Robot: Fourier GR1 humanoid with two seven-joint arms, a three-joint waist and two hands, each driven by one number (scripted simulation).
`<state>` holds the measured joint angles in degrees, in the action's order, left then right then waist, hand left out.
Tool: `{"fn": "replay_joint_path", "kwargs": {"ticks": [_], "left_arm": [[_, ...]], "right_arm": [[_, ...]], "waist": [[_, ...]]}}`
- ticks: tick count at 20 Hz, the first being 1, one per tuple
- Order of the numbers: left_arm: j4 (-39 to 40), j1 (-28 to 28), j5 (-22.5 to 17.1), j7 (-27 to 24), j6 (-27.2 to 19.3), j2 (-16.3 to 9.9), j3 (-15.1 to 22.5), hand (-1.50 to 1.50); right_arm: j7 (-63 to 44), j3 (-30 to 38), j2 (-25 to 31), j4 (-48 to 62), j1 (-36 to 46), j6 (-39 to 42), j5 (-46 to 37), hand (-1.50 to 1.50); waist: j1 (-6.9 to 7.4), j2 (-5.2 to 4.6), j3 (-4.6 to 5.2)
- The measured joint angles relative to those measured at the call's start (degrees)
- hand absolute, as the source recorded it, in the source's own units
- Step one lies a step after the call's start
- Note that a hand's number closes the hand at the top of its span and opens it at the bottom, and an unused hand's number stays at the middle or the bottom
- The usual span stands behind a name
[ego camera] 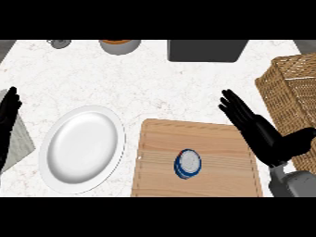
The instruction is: Pick the can from the cutting board and place it in the basket
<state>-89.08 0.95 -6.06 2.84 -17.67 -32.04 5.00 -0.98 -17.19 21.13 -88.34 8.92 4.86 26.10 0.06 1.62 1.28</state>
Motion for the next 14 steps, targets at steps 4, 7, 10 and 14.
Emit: {"fn": "replay_joint_path", "kwargs": {"ticks": [4, 7, 10, 14], "left_arm": [[2.0, 1.2, -0.6, 1.0, 1.1, 1.5, 0.6, 0.00], [3.1, 1.3, -1.9, 2.9, 2.4, 2.2, 1.2, 0.00], [4.0, 1.6, -2.9, 4.3, 3.6, 3.5, 2.5, 0.00], [4.9, 3.2, -3.3, 5.9, 4.5, 4.7, 3.6, 0.00]], "right_arm": [[7.7, 3.1, -3.0, -2.3, -3.8, -4.0, -1.3, 1.50], [17.8, 6.8, -5.4, -4.7, -6.1, -6.9, -3.0, 1.50], [28.8, 5.4, -10.5, -9.4, -6.3, -10.3, -7.6, -1.50], [36.7, 0.9, -16.8, -12.3, -9.2, -23.6, -17.7, -1.50]], "waist": [[-1.23, -0.95, -0.86], [-3.13, -0.93, -1.21], [-3.64, -0.87, -1.28], [-3.35, -1.02, -1.17]]}}
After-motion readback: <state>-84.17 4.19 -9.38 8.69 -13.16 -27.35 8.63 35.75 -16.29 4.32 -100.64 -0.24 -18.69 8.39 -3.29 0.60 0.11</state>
